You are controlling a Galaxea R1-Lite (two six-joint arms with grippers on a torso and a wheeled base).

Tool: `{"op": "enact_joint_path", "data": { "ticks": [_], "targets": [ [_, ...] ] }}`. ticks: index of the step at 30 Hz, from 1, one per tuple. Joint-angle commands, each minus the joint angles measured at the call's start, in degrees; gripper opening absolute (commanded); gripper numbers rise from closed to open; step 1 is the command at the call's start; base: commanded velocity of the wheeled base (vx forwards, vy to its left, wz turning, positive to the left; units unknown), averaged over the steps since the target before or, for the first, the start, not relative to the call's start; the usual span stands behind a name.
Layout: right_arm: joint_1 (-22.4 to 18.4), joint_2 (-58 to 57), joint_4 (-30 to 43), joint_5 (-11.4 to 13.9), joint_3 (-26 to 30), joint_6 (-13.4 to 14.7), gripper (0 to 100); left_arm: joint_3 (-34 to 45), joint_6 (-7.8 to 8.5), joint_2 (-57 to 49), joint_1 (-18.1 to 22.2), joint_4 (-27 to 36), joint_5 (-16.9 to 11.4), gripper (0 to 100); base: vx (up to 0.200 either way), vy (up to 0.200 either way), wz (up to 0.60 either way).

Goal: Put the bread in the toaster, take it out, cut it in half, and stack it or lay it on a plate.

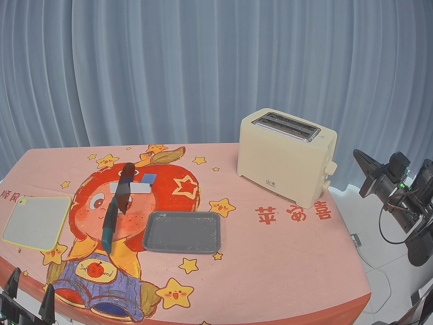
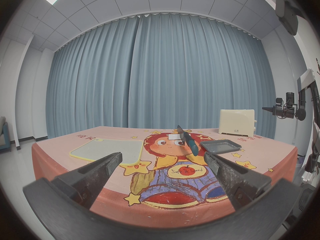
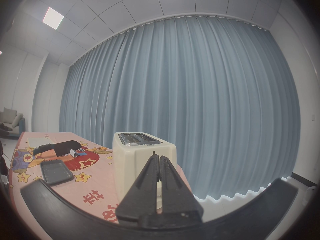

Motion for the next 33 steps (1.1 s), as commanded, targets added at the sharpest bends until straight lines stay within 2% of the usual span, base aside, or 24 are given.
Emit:
{"op": "enact_joint_path", "data": {
  "ticks": [1, 33],
  "targets": [
    [-0.27, 0.10, -0.49, 0.08, -0.03, -0.04, 0, 1.01, -0.02, 0.09, 0.01, -0.02, 0.02, 100, 0.000, 0.000, 0.00],
    [-0.35, -0.42, -0.49, 0.43, 1.90, -0.04, 0, 1.01, -0.02, 0.09, 0.01, -0.02, 0.02, 100, 0.000, 0.000, 0.00]
  ]
}}
